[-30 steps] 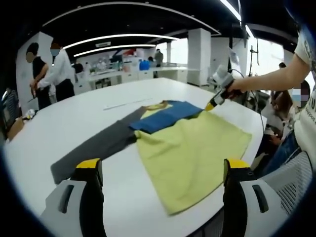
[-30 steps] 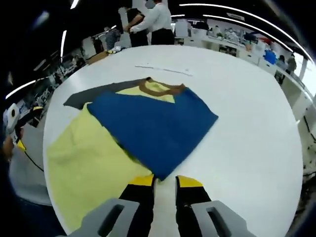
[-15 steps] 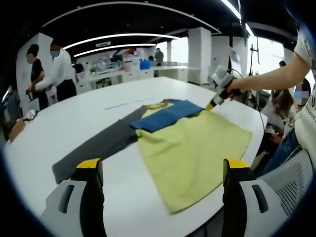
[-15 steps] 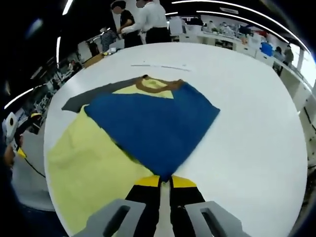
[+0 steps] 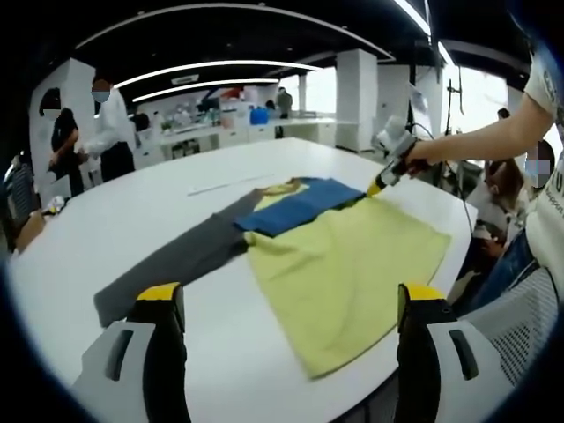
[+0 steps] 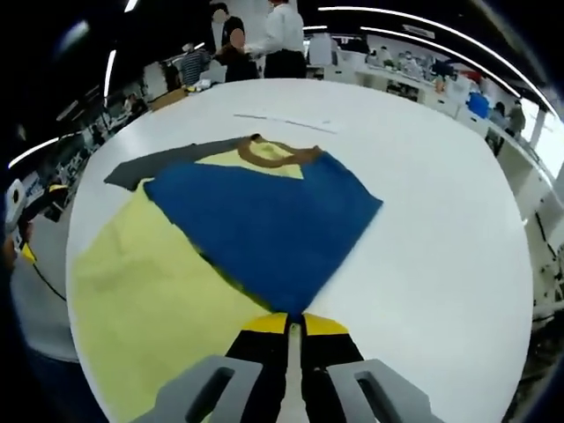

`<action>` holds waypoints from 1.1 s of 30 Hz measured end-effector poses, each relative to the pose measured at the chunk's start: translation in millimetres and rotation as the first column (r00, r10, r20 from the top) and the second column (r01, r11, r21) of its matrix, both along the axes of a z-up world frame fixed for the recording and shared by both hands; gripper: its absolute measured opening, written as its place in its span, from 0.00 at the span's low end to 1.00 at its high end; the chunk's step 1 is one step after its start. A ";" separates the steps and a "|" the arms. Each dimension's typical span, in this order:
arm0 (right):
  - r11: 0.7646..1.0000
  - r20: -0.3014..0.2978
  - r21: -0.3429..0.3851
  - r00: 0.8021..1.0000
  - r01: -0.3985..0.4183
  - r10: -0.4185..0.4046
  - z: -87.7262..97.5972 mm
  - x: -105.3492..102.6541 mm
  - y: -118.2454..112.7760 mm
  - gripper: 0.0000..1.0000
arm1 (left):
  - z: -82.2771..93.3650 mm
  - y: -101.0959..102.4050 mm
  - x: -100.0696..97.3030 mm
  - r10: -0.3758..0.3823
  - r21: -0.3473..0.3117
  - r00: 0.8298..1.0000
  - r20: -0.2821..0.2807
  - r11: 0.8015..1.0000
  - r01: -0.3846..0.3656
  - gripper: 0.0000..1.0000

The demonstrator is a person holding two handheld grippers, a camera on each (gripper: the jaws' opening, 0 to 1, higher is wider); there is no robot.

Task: Fold the garment on the visible template until the final outline fits inside the template.

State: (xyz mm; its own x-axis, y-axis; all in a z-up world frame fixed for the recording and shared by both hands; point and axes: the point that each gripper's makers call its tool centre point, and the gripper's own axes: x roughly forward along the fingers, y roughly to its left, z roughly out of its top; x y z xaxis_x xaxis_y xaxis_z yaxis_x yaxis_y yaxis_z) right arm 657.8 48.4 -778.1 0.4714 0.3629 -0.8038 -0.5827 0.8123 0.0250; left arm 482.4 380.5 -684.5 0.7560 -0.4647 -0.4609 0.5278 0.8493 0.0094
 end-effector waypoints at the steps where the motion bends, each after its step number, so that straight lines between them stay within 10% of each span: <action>1: 1.000 0.003 -0.001 1.000 -0.001 0.001 0.5 0.6 -0.1 0.00 | 0.0 1.0 0.1 0.003 0.002 1.000 0.000 1.000 -0.003 0.97; 10: 0.996 -0.014 0.069 0.998 0.064 -0.063 11.5 8.7 -7.4 0.00 | -1.7 -0.1 -0.2 -0.003 0.004 1.000 -0.006 1.000 0.003 0.97; 21: 0.998 0.021 -0.063 1.000 -0.019 0.020 7.6 8.0 -14.0 0.00 | -1.8 1.0 -0.2 -0.003 0.003 1.000 -0.003 1.000 0.003 0.96; 33: 1.000 -0.028 -0.024 0.999 0.021 -0.021 -1.6 6.6 -13.9 0.00 | -1.3 0.7 0.0 -0.002 0.004 1.000 -0.002 1.000 0.002 0.96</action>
